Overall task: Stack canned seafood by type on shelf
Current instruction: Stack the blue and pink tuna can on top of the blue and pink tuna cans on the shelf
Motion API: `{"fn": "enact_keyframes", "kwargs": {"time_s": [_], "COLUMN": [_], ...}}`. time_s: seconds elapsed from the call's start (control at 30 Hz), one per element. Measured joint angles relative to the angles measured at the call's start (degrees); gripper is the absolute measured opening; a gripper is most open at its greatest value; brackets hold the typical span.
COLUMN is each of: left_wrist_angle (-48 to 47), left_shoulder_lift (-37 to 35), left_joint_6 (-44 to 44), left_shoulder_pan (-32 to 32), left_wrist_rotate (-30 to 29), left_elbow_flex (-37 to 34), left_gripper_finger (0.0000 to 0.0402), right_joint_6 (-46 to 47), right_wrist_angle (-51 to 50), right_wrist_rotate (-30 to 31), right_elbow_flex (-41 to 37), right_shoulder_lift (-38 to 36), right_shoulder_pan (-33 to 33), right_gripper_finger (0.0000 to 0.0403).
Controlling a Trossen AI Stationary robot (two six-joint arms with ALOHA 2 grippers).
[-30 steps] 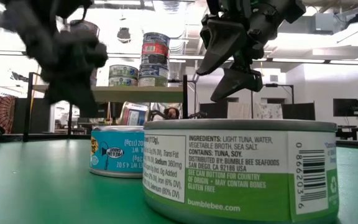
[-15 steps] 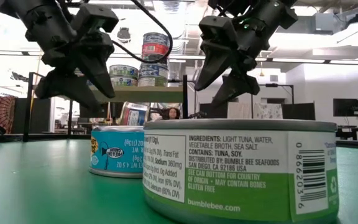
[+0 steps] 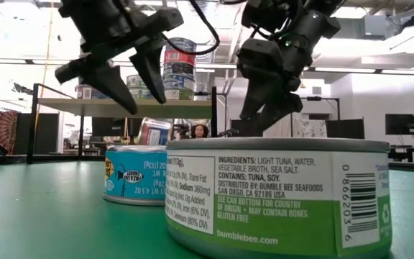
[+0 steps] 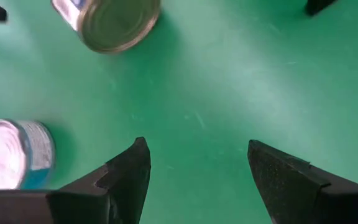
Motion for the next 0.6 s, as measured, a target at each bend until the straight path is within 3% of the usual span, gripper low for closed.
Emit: {"fn": "enact_keyframes", "kwargs": {"time_s": [0.1,0.33,0.6], "left_wrist_angle": [-5.47,-4.62,0.25], "left_shoulder_lift": [2.85,4.54,4.47], "left_joint_6": [-2.01,-8.39,-5.17], "left_shoulder_pan": [-0.02,0.82,3.71], "left_wrist_rotate": [-1.48,-1.60,0.40], "left_elbow_flex": [4.43,5.42,5.40], "left_gripper_finger": [0.0217,0.0227,0.0301], "right_joint_6": [-3.23,-9.74,-14.97], "right_wrist_angle": [-1.48,-1.77,-2.05], "right_wrist_rotate": [-0.77,0.12,-1.36], "right_elbow_flex": [0.02,0.04,0.04], "right_shoulder_lift": [-1.42,-7.23,-12.59], "right_shoulder_pan": [-1.76,-7.14,-14.54], "right_gripper_finger": [0.0290,0.0290,0.0290]}}
